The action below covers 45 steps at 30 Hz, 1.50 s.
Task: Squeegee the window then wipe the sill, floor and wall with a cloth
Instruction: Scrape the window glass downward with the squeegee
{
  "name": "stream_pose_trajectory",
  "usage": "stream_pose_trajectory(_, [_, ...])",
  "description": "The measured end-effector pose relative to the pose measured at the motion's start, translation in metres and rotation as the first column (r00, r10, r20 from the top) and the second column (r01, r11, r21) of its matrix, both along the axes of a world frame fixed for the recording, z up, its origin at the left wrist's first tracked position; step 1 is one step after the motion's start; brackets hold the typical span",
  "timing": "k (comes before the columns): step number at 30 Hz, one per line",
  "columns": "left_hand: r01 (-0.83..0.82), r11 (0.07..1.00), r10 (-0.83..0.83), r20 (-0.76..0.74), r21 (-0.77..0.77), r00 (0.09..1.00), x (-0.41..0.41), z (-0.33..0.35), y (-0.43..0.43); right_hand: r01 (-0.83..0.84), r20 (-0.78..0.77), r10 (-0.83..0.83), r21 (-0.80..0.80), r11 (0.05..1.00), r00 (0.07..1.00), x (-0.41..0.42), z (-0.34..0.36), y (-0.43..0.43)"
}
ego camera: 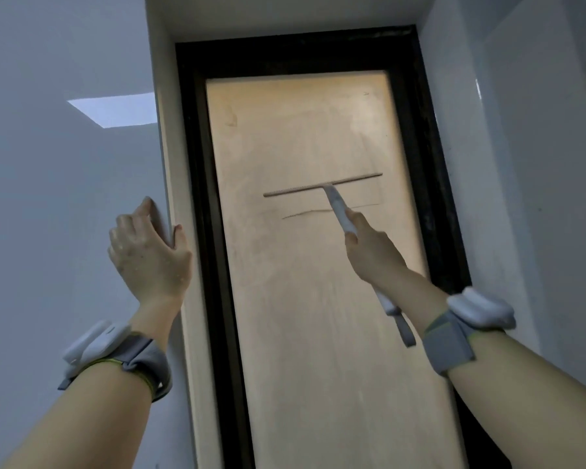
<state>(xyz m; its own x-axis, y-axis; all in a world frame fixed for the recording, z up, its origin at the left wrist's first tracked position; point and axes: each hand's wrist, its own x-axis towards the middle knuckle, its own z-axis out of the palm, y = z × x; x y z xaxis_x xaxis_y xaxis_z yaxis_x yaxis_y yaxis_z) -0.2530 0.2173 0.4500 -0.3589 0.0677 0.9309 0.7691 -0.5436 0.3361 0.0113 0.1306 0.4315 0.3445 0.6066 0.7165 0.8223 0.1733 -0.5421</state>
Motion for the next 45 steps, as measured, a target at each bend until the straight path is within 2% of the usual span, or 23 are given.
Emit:
stream_pose_trajectory(4, [-0.012, 1.0, 0.012, 0.008, -0.011, 1.0, -0.002, 0.0, 0.003, -0.038, 0.075, 0.035, 0.041, 0.998, 0.997, -0.022, 0.039, 0.02])
stream_pose_trajectory(9, [-0.017, 1.0, 0.017, 0.004, 0.0, 1.0, 0.001, 0.0, 0.001, -0.067, 0.097, 0.061, 0.06, 0.996, 0.993, -0.027, 0.031, 0.042])
stream_pose_trajectory(15, [-0.036, 0.999, 0.036, 0.014, 0.011, 0.999, 0.004, -0.002, 0.0, -0.05, 0.103, 0.039, 0.101, 0.994, 0.994, -0.03, -0.035, 0.062])
stream_pose_trajectory(22, [-0.099, 0.995, 0.099, 0.001, -0.02, 0.995, 0.007, -0.002, 0.0, -0.032, 0.111, 0.026, 0.057, 0.998, 0.994, -0.021, -0.115, 0.059])
stream_pose_trajectory(28, [-0.173, 0.984, 0.174, 0.004, -0.047, 0.985, 0.014, -0.008, -0.003, -0.04, 0.104, 0.039, 0.009, 0.999, 0.994, -0.019, -0.145, 0.051])
stream_pose_trajectory(32, [-0.164, 0.985, 0.164, -0.012, -0.05, 0.986, 0.013, -0.01, -0.003, -0.08, 0.126, 0.076, 0.026, 0.996, 0.989, -0.009, -0.132, 0.035])
stream_pose_trajectory(35, [-0.16, 0.986, 0.159, -0.016, -0.042, 0.987, 0.013, -0.009, -0.002, -0.078, 0.126, 0.067, 0.084, 0.993, 0.99, 0.006, -0.091, 0.024])
stream_pose_trajectory(41, [-0.166, 0.985, 0.165, -0.014, -0.046, 0.986, 0.012, -0.01, 0.0, -0.053, -0.047, 0.06, 0.142, 0.988, 0.997, 0.037, 0.01, 0.021])
stream_pose_trajectory(45, [-0.169, 0.984, 0.168, -0.01, -0.049, 0.986, 0.012, -0.01, 0.001, -0.068, -0.101, 0.079, 0.113, 0.991, 0.992, 0.047, 0.022, 0.027])
